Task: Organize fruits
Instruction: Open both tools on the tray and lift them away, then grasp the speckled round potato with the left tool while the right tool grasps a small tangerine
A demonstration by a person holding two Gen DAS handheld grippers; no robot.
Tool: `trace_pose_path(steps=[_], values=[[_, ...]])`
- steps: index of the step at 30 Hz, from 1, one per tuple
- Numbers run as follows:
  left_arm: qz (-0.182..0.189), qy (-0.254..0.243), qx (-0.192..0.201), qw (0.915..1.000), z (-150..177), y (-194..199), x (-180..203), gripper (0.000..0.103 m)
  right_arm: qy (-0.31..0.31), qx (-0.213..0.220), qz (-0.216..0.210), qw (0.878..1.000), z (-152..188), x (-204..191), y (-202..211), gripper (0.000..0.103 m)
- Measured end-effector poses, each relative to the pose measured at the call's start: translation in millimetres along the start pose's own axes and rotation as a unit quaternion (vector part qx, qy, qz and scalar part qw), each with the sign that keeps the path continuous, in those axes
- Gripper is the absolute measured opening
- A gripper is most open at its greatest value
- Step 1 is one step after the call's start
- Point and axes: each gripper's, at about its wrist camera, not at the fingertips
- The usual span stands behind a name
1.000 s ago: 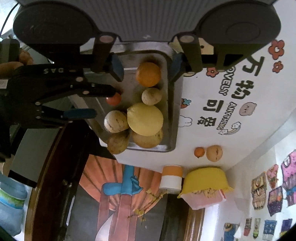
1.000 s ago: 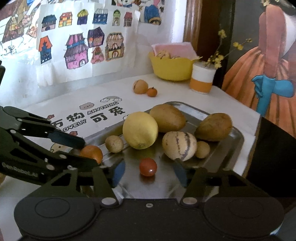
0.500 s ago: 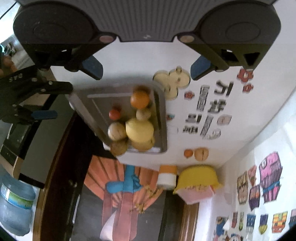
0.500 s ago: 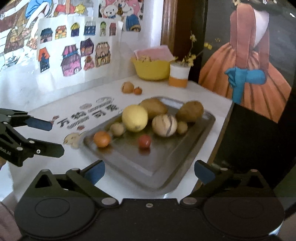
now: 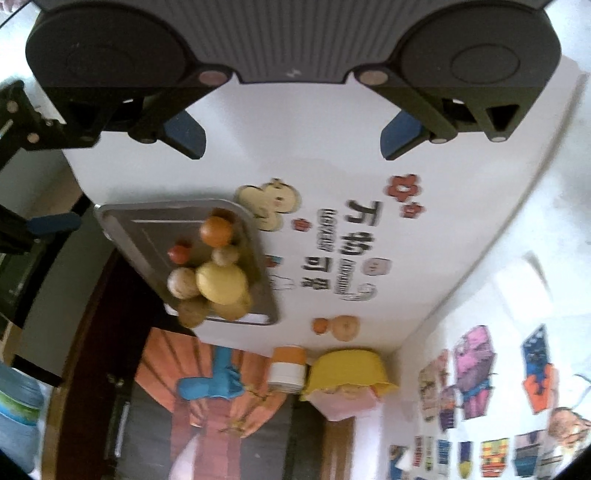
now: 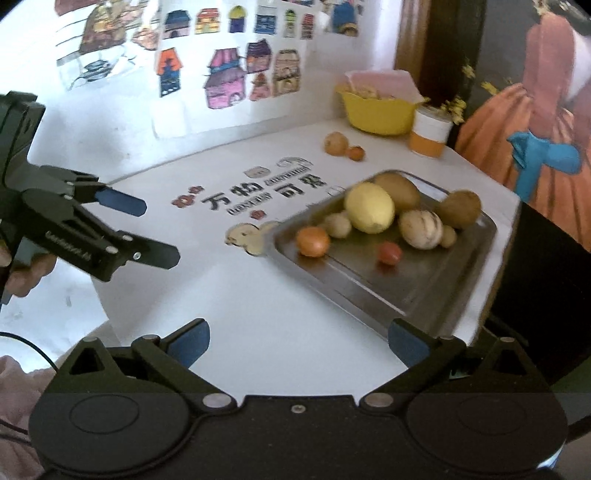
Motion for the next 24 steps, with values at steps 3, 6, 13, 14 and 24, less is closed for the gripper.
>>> trace_pose_path(steps=[3, 6, 13, 14, 24], values=[[-0.025, 0.007, 0.004, 0.9997, -9, 7, -12, 0.102, 0.012, 0.005, -0.008, 1.0, -14, -8, 2, 0.102], [-0.043, 0.022, 0.013, 0.9987, -24, 16, -27, 0.102, 0.021, 0.012, -0.009, 1.0, -31, -11, 2, 0.102], [-0.064, 0.064, 0.047, 0.9948, -67, 34, -54, 0.102, 0.075, 0.055, 0.024, 0.995, -84, -9, 8, 0.102], [-0.066, 0.066, 0.054, 0.9942, -74, 35, -56, 0.102, 0.084, 0.061, 0.032, 0.994, -92, -7, 9, 0.102], [-0.064, 0.073, 0.109, 0.9893, -161, 4, -59, 0.103, 0.097, 0.144, 0.083, 0.981, -178, 53, 7, 0.102]])
Point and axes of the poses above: each gripper's, at about its wrist camera, not at the fingertips, and y roughly against the way its jaws point, x to its right, z to its underside, and after that the axes turned 14 degrees about -x, right-handed
